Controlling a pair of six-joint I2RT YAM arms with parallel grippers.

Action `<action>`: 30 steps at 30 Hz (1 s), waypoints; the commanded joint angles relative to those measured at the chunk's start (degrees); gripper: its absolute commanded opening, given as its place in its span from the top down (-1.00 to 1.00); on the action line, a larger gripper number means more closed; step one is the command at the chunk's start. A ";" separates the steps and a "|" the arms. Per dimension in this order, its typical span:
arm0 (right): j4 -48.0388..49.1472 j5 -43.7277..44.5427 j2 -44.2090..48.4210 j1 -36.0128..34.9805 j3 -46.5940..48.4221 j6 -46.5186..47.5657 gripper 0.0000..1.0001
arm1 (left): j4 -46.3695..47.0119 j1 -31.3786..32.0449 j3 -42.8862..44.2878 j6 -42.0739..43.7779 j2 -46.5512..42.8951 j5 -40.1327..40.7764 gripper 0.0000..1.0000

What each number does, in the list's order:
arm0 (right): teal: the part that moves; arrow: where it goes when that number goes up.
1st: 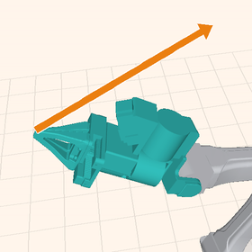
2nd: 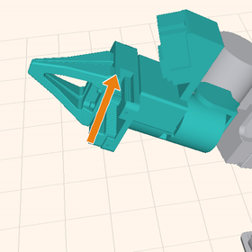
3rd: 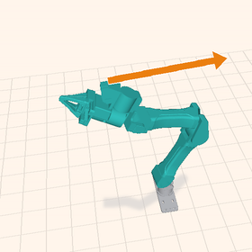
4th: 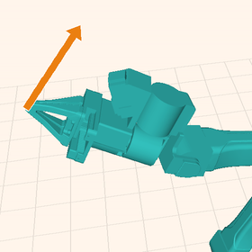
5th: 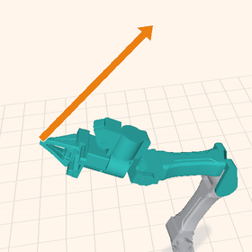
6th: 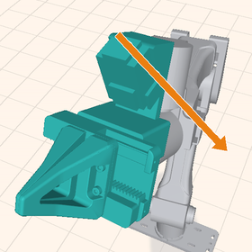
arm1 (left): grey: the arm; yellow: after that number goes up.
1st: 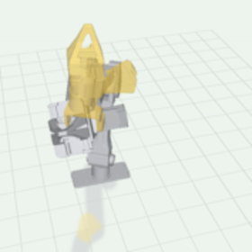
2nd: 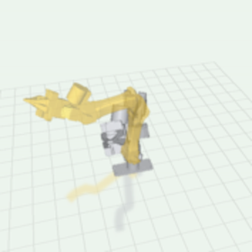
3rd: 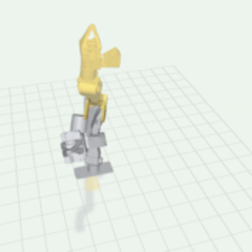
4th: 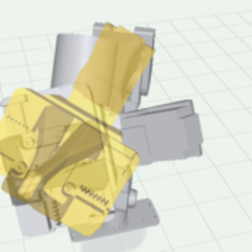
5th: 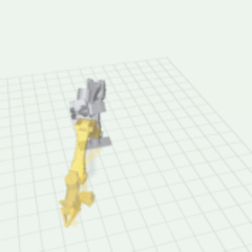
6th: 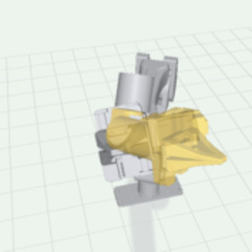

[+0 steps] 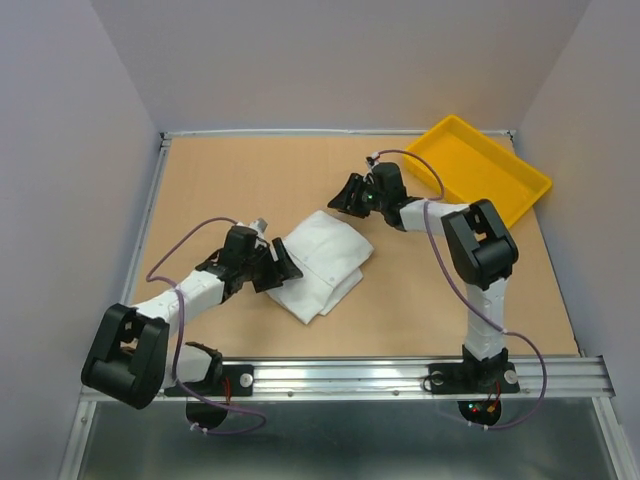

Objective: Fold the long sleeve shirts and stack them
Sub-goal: Fold the shirt

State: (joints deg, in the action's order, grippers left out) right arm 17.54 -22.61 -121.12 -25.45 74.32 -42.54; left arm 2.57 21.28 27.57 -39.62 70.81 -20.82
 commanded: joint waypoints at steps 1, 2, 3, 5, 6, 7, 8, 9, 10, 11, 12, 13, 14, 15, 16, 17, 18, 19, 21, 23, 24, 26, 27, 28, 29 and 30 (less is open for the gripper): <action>0.56 -2.17 11.68 -0.21 -5.04 1.33 0.01 | -4.13 6.57 8.97 6.56 -3.30 1.21 -0.57; 0.65 -2.09 13.18 -0.21 -6.20 1.06 0.01 | -4.41 8.06 10.47 7.44 -3.39 2.09 -0.57; 0.83 -1.91 16.41 -0.21 -7.69 0.89 0.01 | -4.50 10.95 13.01 8.40 -3.39 2.79 -0.56; 1.61 -1.30 19.50 -0.21 -11.56 0.10 0.01 | -4.24 13.08 14.96 11.48 -2.69 5.25 -0.48; 2.05 -1.12 21.78 -0.21 -12.70 -0.25 0.01 | -4.06 14.57 16.71 12.45 -2.17 5.87 -0.42; 2.32 -0.95 22.76 -0.21 -13.58 -1.56 0.01 | -3.71 15.36 17.51 13.94 -1.55 5.96 -0.32; 3.11 -0.86 23.47 -0.21 -15.25 -1.75 0.01 | -2.84 16.07 18.21 16.39 -0.42 6.31 -0.26; 3.29 -0.86 23.91 -0.21 -15.87 -1.84 0.01 | -1.44 16.86 18.91 17.80 0.29 6.32 -0.22; 3.64 -1.12 24.09 -0.21 -16.31 -1.93 0.03 | 0.66 18.52 19.88 19.12 1.86 6.66 -0.17; 3.73 -1.12 24.09 -0.12 -16.66 -1.93 0.03 | 1.81 19.15 20.15 21.66 2.58 6.84 -0.07; 3.90 -1.29 23.74 -0.12 -17.28 -2.36 0.05 | 2.87 19.94 20.67 22.82 3.45 7.19 -0.04; 5.04 -1.64 23.13 -0.12 -17.72 -2.63 0.06 | 5.14 20.99 20.77 23.87 4.25 7.28 -0.03; 6.00 -1.73 22.77 -0.04 -18.24 -2.98 0.07 | 6.12 21.61 20.77 24.93 6.08 7.54 -0.03; 6.97 -1.73 22.34 -0.04 -19.03 -3.33 0.08 | 7.00 22.05 20.77 26.50 7.23 7.98 -0.02; 7.85 -1.73 21.90 -0.04 -20.26 -3.94 0.10 | 7.53 22.31 20.85 26.69 8.55 8.68 0.00; 9.43 -1.73 20.67 0.05 -20.97 -4.12 0.11 | 8.06 22.75 21.12 26.78 11.34 9.56 0.01; 10.23 -1.56 20.14 0.05 -21.67 -4.21 0.13 | 8.07 22.93 21.47 26.78 12.76 9.22 0.03; 11.19 -1.38 19.52 0.05 -23.77 -4.82 0.15 | 7.98 23.19 21.56 26.52 14.17 8.70 0.03; 14.35 -0.77 18.21 0.14 -27.72 -5.44 0.18 | 7.98 24.33 20.95 25.21 17.51 5.89 0.04; 17.94 0.63 17.24 0.23 -30.35 -5.70 0.21 | 8.07 24.95 20.07 24.50 19.62 2.39 0.04; 19.19 1.16 15.93 0.23 -31.86 -5.79 0.22 | 8.15 25.74 19.11 24.06 19.98 1.40 0.05; 23.21 1.95 14.17 0.40 -35.10 -6.06 0.25 | 8.07 26.36 18.14 23.01 20.51 -0.79 0.09; 24.81 2.13 13.29 0.40 -36.00 -6.15 0.26 | 8.15 26.36 17.61 22.74 20.51 -1.59 0.23; 26.13 2.22 11.28 0.40 -36.70 -6.32 0.26 | 8.15 26.62 16.65 22.39 20.34 -2.29 0.26; 28.49 2.39 10.47 0.49 -37.32 -6.15 0.27 | 7.98 26.54 16.29 21.95 20.16 -3.69 0.26; 29.73 2.40 9.68 0.49 -38.19 -5.80 0.27 | 7.89 26.62 15.41 21.60 19.90 -4.05 0.26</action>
State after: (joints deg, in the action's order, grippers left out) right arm 39.05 -22.92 -107.33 -24.84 39.90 -49.28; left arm 9.37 47.29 45.21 -16.67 92.40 -19.51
